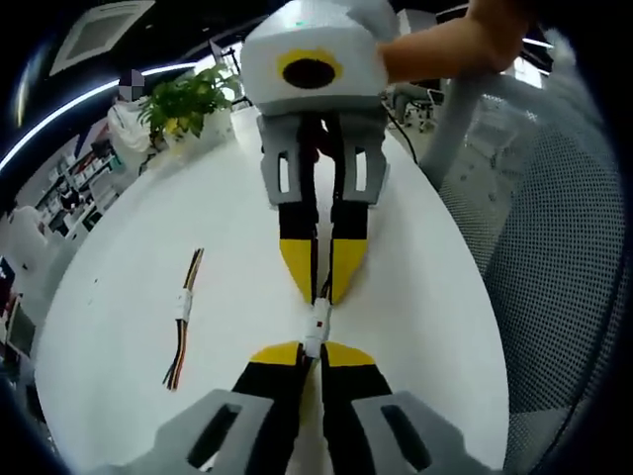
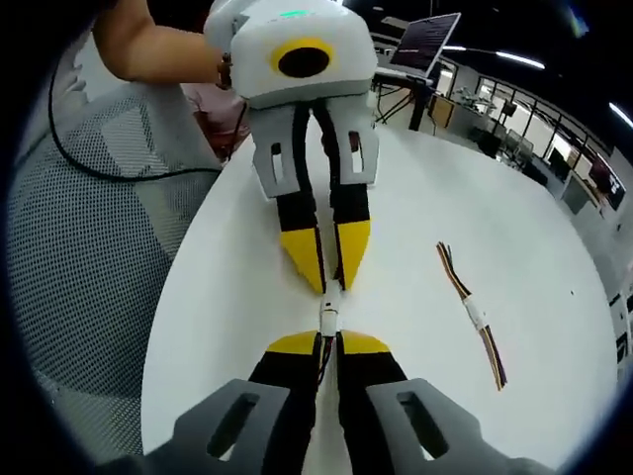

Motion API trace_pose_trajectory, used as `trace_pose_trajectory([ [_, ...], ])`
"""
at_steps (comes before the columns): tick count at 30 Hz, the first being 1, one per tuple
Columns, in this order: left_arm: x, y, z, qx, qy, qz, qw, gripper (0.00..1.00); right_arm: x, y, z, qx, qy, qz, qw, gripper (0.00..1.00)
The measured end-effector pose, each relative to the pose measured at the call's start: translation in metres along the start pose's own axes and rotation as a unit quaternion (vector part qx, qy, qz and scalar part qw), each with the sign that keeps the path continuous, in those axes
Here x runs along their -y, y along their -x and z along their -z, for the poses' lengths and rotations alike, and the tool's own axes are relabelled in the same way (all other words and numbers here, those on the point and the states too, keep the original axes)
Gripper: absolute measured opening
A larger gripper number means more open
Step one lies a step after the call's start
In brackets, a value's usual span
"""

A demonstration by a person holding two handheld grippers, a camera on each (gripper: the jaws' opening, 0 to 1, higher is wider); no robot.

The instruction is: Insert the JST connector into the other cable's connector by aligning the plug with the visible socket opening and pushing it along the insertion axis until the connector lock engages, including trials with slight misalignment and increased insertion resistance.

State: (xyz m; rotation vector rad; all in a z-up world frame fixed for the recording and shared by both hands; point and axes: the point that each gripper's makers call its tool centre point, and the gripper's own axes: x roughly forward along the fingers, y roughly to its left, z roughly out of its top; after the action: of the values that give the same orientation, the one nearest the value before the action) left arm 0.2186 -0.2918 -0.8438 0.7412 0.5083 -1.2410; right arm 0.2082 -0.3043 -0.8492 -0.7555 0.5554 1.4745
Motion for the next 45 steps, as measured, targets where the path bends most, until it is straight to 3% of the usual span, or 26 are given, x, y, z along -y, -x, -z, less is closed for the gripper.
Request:
trace_pose_trajectory([
  [7,0.000,-0.001,-0.003,0.003,0.006,0.000,1.0000,0.00,0.003,0.000,0.002,-0.009,-0.010,0.005,0.9999,0.03],
  [12,0.003,-0.004,-0.002,-0.001,0.003,0.004,1.0000,0.00,0.001,-0.003,0.006,-0.024,0.013,0.003,0.9996,0.04],
  [17,0.003,-0.005,0.000,-0.005,0.007,0.005,1.0000,0.00,0.004,-0.002,0.004,-0.019,0.007,0.004,0.9998,0.04],
  [21,0.000,-0.002,0.002,-0.003,0.022,0.000,0.9998,0.10,0.003,-0.003,0.003,-0.019,0.006,0.003,0.9998,0.04],
  [27,0.004,0.000,0.006,0.002,0.061,0.022,0.9979,0.05,0.002,-0.003,0.004,-0.013,-0.012,-0.011,0.9998,0.04],
  [35,0.004,-0.003,0.005,0.003,0.080,0.033,0.9963,0.01,-0.001,-0.001,0.006,-0.011,-0.036,-0.025,0.9990,0.04],
  [45,0.002,0.000,0.005,-0.017,0.055,0.021,0.9981,0.01,-0.001,0.004,0.000,-0.003,-0.065,-0.030,0.9975,0.03],
])
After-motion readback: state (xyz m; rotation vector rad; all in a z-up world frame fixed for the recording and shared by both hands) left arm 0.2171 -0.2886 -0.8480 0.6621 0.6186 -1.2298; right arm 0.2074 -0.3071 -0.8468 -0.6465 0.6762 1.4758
